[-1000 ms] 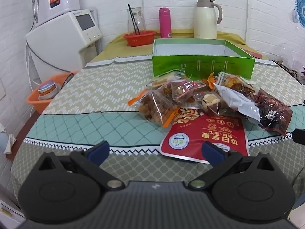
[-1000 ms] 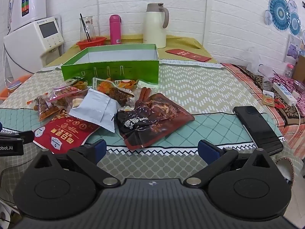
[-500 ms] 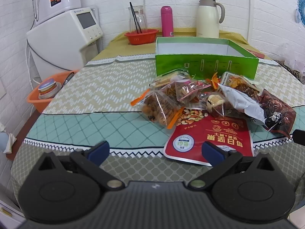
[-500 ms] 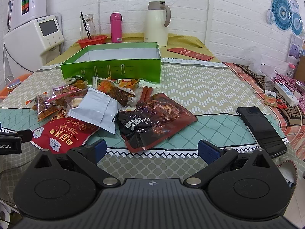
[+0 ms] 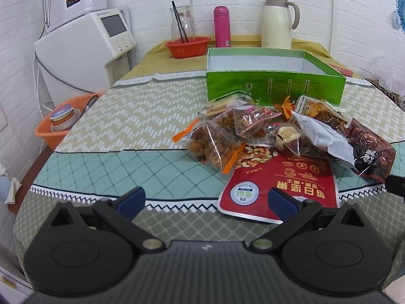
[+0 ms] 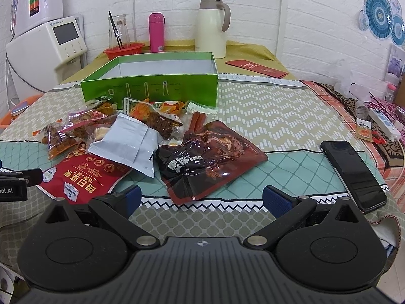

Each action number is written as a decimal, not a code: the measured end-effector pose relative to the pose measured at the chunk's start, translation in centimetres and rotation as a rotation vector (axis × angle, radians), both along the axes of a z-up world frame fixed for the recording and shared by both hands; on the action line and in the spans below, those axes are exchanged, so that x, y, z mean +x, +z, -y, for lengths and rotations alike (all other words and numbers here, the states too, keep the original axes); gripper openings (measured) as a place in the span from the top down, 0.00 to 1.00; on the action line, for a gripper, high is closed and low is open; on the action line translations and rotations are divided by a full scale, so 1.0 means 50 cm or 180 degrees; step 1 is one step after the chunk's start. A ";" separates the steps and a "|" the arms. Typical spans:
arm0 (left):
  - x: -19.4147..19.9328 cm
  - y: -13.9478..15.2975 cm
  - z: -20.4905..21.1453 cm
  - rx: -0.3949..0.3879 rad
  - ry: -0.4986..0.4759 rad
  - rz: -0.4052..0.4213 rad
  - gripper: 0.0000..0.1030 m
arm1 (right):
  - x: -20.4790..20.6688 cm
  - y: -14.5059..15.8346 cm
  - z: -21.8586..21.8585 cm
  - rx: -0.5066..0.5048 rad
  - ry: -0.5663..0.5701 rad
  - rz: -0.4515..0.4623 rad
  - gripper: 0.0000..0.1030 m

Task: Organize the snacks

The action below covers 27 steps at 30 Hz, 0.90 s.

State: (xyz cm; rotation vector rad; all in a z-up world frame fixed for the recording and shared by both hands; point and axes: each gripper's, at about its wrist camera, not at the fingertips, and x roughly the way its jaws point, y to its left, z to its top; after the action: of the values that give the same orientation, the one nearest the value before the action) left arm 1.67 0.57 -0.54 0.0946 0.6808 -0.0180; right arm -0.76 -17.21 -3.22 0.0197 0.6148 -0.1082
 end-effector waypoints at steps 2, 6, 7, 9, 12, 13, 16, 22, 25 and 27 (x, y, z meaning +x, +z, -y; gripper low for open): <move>0.002 0.000 0.001 0.0000 -0.0008 -0.0003 0.00 | 0.002 -0.001 0.002 0.0008 -0.0006 -0.0004 0.00; 0.005 -0.001 0.003 0.0020 -0.0018 -0.0009 0.00 | 0.003 -0.002 0.003 0.0009 0.0003 -0.0009 0.00; 0.006 -0.001 0.003 0.0020 -0.0020 -0.0009 0.00 | 0.004 -0.003 0.003 0.0009 0.0006 -0.0011 0.00; 0.006 -0.001 0.003 0.0012 -0.0020 -0.0012 0.00 | 0.004 -0.004 0.003 0.0015 0.0008 -0.0016 0.00; 0.007 -0.001 0.004 0.0004 -0.0022 -0.0014 0.00 | 0.006 -0.004 0.003 0.0014 0.0020 -0.0021 0.00; 0.007 -0.001 0.004 0.0002 -0.0026 -0.0016 0.00 | 0.006 -0.005 0.003 0.0015 0.0023 -0.0022 0.00; 0.008 0.000 0.006 -0.0002 -0.0035 -0.0009 0.00 | 0.007 -0.005 0.004 0.0019 0.0024 -0.0024 0.00; 0.012 0.002 0.011 -0.0005 -0.0051 -0.0019 0.00 | 0.013 -0.007 0.006 0.0030 0.0028 -0.0036 0.00; 0.014 0.003 0.012 -0.0009 -0.0063 -0.0024 0.00 | 0.014 -0.008 0.008 0.0031 0.0033 -0.0038 0.00; 0.015 0.003 0.014 -0.0003 -0.0074 -0.0024 0.00 | 0.015 -0.008 0.007 0.0031 0.0030 -0.0040 0.00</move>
State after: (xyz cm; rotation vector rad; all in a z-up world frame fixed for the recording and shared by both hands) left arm 2.43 -0.13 -0.38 0.1016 0.6873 -0.0410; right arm -0.03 -17.59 -3.61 0.0256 0.6279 -0.0961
